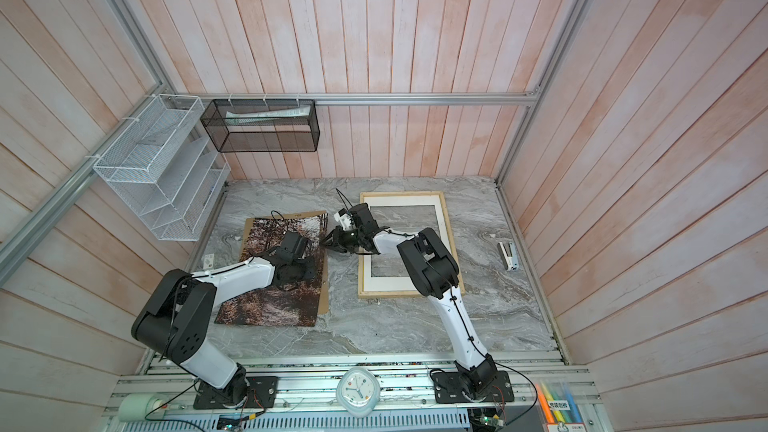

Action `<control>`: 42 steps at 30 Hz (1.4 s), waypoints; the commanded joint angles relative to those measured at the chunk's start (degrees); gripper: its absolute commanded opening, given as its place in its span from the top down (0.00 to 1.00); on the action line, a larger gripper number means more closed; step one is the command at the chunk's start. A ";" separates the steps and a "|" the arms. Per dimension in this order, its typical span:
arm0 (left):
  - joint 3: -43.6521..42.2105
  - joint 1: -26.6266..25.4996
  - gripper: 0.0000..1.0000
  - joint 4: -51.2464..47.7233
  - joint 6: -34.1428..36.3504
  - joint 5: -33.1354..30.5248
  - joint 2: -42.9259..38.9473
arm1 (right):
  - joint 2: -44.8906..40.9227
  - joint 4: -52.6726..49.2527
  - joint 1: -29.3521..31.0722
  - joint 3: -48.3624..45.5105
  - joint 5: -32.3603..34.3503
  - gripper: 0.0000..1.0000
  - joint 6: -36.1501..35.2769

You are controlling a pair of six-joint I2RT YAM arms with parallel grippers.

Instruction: Put the photo into the frame

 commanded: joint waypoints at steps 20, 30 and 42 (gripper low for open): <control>1.46 0.19 0.50 -3.84 1.15 -0.15 -2.96 | 4.38 1.48 0.20 3.08 -2.63 0.91 1.69; 4.88 -0.28 0.49 -8.25 0.79 -2.12 -7.83 | 0.54 9.04 0.18 -0.03 -4.79 0.99 10.47; 15.05 -7.80 0.48 -18.81 -0.08 -13.54 -6.13 | -8.25 4.71 0.24 -2.48 -0.67 0.99 8.67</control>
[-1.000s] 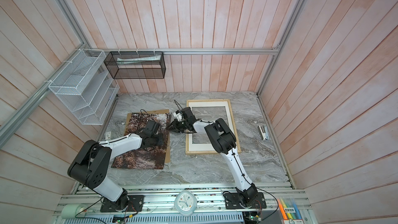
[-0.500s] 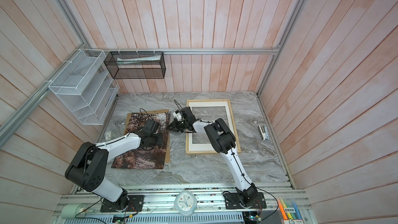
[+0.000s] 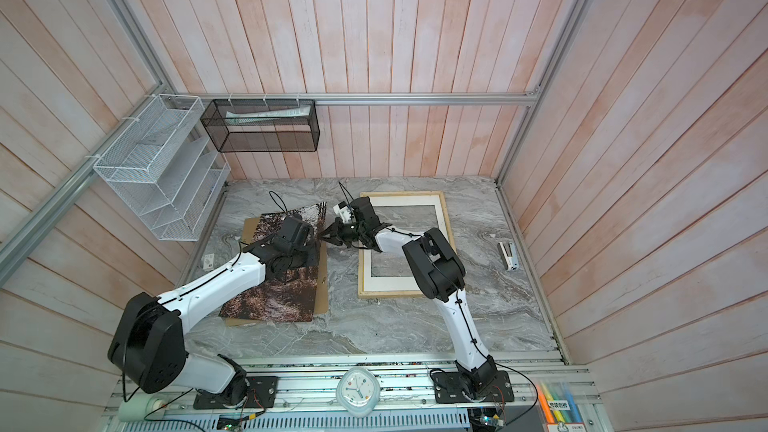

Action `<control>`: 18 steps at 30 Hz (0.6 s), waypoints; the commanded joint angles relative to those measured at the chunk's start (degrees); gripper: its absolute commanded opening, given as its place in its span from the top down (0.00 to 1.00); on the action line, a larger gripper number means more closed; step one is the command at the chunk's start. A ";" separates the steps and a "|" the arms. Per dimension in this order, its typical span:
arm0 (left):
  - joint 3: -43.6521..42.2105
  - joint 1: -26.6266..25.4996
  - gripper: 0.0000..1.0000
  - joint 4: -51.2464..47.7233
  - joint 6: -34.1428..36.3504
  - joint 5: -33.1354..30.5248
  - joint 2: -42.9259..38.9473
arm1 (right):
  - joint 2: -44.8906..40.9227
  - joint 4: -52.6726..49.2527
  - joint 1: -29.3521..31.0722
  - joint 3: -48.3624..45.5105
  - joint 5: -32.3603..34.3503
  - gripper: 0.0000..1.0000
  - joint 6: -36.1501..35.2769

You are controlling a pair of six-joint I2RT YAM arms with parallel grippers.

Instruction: Put the photo into the frame

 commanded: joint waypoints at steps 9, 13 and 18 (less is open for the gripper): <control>13.17 -7.91 0.49 -15.59 -2.26 -16.01 12.90 | -3.62 -1.51 0.01 -0.64 1.45 0.99 -1.12; 16.33 -9.95 0.49 -20.59 -5.28 -21.69 16.47 | -3.69 -1.47 -0.08 -0.81 1.40 1.00 -1.13; 17.89 -11.15 0.49 -23.09 -6.26 -24.12 19.55 | -4.00 -1.22 -0.24 -1.13 1.24 1.00 -1.21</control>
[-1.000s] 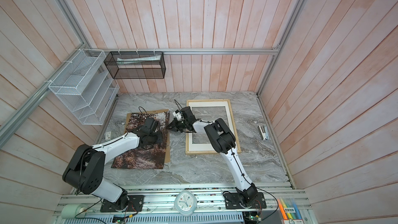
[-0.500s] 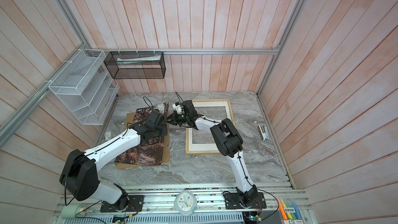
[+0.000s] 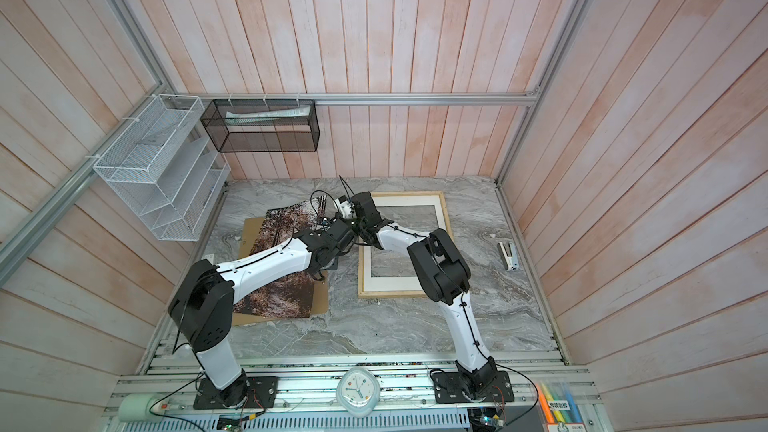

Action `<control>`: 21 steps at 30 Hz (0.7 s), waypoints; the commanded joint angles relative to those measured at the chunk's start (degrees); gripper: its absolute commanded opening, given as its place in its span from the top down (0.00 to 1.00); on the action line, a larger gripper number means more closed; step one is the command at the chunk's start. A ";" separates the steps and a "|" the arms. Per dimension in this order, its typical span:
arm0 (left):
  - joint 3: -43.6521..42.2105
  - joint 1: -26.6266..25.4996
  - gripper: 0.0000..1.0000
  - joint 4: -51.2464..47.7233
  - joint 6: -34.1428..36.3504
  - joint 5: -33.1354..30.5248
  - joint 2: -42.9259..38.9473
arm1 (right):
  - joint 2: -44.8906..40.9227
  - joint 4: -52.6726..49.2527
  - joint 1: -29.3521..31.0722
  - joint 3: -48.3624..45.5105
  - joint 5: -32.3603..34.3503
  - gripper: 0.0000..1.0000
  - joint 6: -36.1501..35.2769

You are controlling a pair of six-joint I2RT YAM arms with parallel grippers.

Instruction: Put the photo into the frame

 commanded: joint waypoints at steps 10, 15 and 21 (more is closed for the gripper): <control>1.36 -0.77 0.58 -5.00 -1.91 -6.37 1.74 | -1.95 1.34 -0.53 -2.20 0.14 1.00 -0.27; 1.10 -0.80 0.64 -4.85 -1.91 -6.53 2.01 | -2.23 1.62 -0.50 -2.43 0.07 1.00 -0.11; 0.84 -0.87 0.68 -4.62 -1.91 -7.40 2.17 | -2.08 2.10 -0.48 -1.97 -0.52 1.00 0.33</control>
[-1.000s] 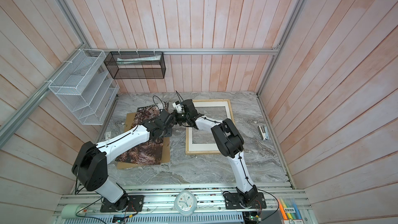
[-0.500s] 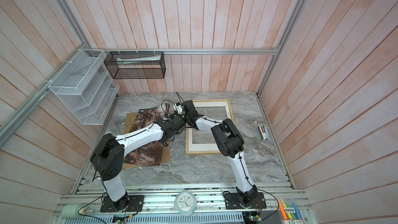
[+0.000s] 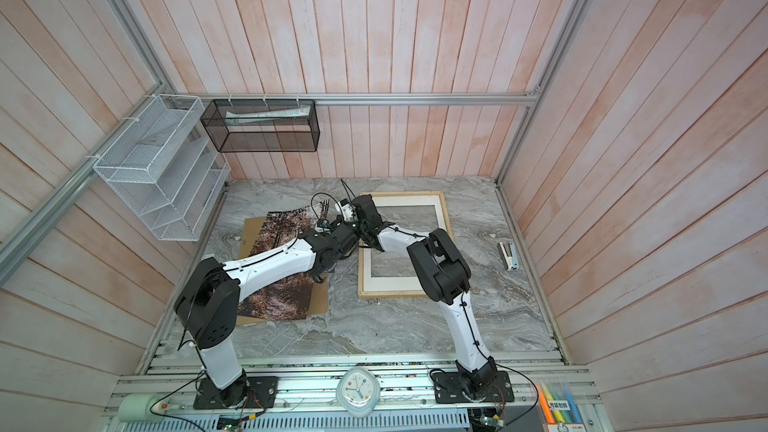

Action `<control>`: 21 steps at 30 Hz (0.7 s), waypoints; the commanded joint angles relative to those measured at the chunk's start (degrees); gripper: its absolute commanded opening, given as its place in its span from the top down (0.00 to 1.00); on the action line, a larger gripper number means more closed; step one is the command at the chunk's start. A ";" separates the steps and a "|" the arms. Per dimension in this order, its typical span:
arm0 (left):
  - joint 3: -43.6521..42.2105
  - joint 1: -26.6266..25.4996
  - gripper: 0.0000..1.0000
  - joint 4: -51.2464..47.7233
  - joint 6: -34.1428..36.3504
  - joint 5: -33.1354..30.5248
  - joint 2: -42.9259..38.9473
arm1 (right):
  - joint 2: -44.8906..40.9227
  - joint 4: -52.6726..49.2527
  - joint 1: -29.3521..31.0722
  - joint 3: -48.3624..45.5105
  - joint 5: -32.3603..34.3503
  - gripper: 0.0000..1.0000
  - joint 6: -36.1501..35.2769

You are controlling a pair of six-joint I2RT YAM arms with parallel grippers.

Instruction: Put the photo into the frame

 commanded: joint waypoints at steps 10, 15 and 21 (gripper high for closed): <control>0.44 -0.17 0.71 -1.26 -0.34 -2.88 1.60 | -2.16 1.49 -0.39 0.20 -0.99 1.00 0.13; 0.62 -0.17 0.75 -1.58 -0.12 -3.02 1.88 | -2.11 1.46 -0.35 0.07 -1.24 1.00 0.03; 0.97 -0.17 0.76 -2.14 -0.12 -3.61 1.93 | -2.34 1.65 -0.39 0.14 -1.42 0.99 0.04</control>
